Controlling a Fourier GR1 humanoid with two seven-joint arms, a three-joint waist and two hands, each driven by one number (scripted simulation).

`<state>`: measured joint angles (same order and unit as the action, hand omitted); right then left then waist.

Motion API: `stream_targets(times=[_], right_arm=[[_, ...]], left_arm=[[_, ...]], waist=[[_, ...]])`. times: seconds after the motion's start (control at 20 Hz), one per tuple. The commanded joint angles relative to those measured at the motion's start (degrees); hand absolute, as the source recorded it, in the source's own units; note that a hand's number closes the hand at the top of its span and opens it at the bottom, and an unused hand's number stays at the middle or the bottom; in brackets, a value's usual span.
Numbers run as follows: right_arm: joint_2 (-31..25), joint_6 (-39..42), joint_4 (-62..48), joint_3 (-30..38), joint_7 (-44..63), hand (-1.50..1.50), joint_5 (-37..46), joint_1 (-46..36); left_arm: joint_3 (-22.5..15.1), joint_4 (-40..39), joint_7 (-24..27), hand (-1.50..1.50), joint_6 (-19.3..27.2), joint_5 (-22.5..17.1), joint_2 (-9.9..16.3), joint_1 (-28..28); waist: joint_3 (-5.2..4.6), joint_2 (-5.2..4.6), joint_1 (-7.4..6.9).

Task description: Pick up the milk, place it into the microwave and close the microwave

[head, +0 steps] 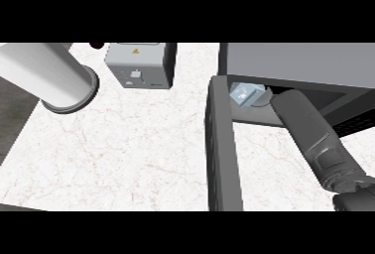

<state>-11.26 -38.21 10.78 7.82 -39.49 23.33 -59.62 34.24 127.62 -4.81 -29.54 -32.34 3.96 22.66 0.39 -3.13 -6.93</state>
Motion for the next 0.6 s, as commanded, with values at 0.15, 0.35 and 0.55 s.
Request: stream_targets(times=[0.15,0.35,0.55], right_arm=[[-4.1,-9.6,-5.4,-0.2,7.2,-1.50,2.3,-1.8],[-4.3,-14.2,-7.8,-2.0,11.4,-1.50,4.4,-1.7],[-3.4,-8.6,-5.7,-1.7,7.6,-1.50,3.9,-3.4]], left_arm=[[-1.3,-0.1,-0.1,-1.50,1.0,2.9,-0.5,-2.1],[-1.0,-0.4,-0.1,-1.50,0.9,4.5,0.0,-2.2],[-1.2,-1.9,0.9,-1.50,-0.2,5.1,0.8,-3.3]], waist=[[-0.19,-1.09,-0.76],[-0.11,-0.86,-1.28],[-0.04,-1.17,-2.08]])
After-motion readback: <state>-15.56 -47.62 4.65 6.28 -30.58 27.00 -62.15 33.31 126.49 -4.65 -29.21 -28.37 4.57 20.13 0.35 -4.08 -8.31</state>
